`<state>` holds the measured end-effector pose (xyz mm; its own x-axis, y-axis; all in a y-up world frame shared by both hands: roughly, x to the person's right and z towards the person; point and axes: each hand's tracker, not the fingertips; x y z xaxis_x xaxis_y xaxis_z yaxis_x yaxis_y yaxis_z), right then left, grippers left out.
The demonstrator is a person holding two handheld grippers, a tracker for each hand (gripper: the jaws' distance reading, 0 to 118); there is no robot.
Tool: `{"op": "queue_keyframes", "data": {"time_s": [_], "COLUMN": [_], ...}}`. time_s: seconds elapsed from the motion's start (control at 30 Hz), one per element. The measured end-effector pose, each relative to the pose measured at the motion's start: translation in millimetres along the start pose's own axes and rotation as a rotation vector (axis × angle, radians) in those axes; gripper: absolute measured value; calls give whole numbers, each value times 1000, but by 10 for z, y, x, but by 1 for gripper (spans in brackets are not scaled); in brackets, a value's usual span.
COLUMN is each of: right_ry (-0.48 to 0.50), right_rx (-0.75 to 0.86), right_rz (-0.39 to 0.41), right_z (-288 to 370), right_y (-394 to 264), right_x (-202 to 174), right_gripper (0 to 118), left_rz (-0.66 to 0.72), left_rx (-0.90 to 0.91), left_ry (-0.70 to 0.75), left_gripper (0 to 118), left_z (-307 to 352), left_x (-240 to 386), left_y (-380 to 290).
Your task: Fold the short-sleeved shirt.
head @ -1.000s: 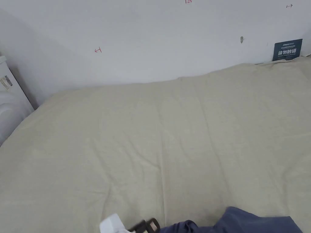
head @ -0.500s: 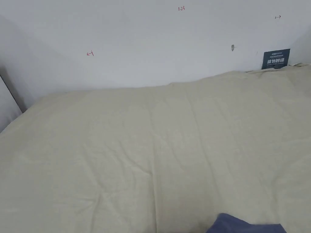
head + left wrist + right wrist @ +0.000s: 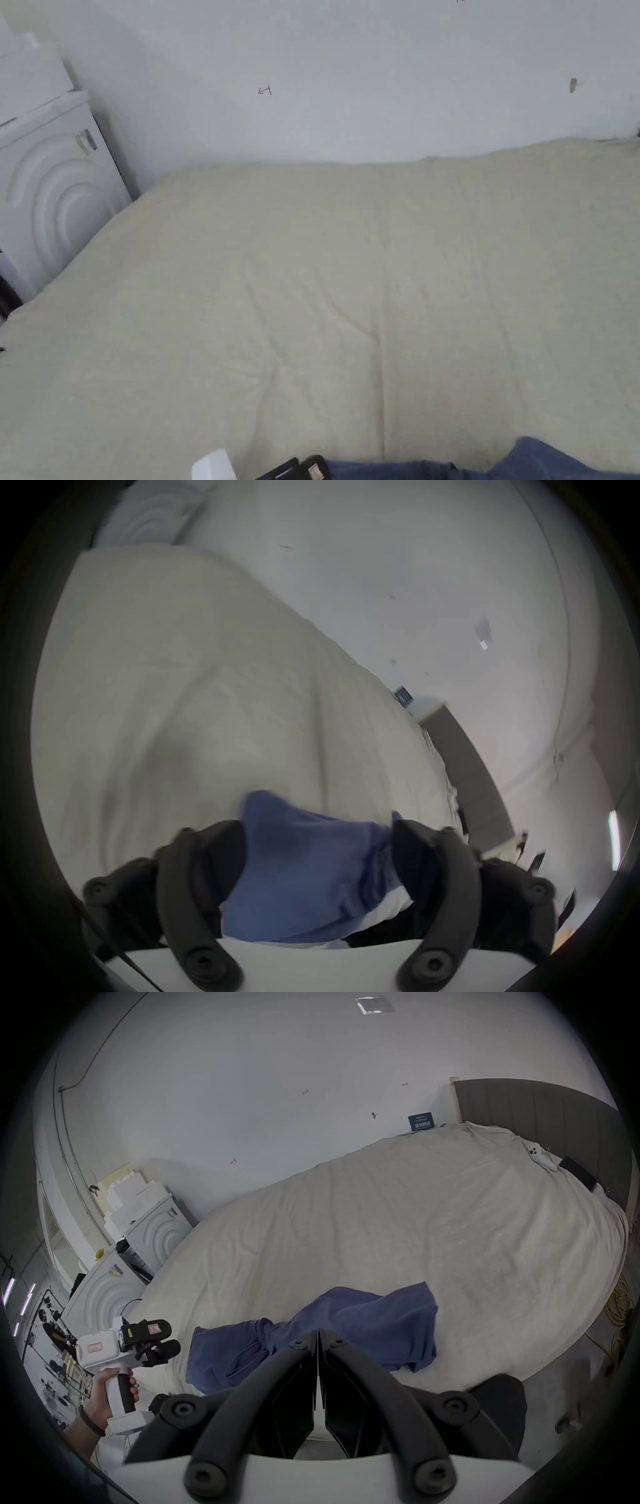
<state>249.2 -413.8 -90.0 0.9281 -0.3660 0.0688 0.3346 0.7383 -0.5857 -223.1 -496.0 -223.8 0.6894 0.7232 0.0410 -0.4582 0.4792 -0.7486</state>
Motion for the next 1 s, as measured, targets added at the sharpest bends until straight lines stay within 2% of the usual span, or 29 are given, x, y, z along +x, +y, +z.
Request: {"op": "queue_keyframes", "data": {"time_s": [0.17, 0.27, 0.3, 0.33, 0.37, 0.4, 0.47, 0.5, 0.53, 0.6, 0.67, 0.7, 0.73, 0.93, 1.0], "right_ry": [2, -8, -10, -12, -14, -15, -19, -20, -21, -26, -23, -22, -20, -3, 2], "right_rx": [-15, -17, -16, -13, -12, -10, -9, -6, -7, -5, -4, -3, 1, 4, -1], "right_rz": [12, 9, 6, -1, -8, -12, -14, -11, -7, -4, -7, -6, 1, -5, -19], "right_z": [19, 61, 76, 86, 89, 91, 104, 111, 114, 118, 111, 111, 118, 62, 33], "right_y": [-38, -39, -36, -32, -28, -24, -15, -12, -7, -3, 5, 10, 19, 12, -15], "right_x": [-35, -38, -34, -29, -26, -25, -34, -41, -48, -43, -37, -42, -52, -33, -25], "right_gripper": [1, 1, 1, 1, 1, 1, 1, 1, 1, 1, 1, 1, 1, 1, 1], "left_rz": [244, 312, 327, 334, 322, 305, 323, 356, 385, 375, 351, 376, 362, 31, -55], "left_rx": [-50, -32, -42, -87, -94, -92, -119, -99, -83, -55, 20, 14, 35, 71, 73], "left_ry": [-112, -223, -248, -248, -230, -206, -156, -209, -230, -186, -214, -225, -223, 81, 93], "left_gripper": [92, 88, 84, 76, 58, 30, 22, 18, 16, 14, 14, 14, 14, 14, 14], "left_z": [-255, -377, -343, -395, -434, -457, -462, -431, -389, -272, -111, -56, 58, 789, 751], "left_x": [-483, -500, -180, -119, -94, -82, -121, -148, -141, -132, -102, -308, -343, -32, 111], "left_y": [-145, -213, -273, -293, -312, -332, -316, -327, -324, -250, -148, -26, 80, 689, 693]}}
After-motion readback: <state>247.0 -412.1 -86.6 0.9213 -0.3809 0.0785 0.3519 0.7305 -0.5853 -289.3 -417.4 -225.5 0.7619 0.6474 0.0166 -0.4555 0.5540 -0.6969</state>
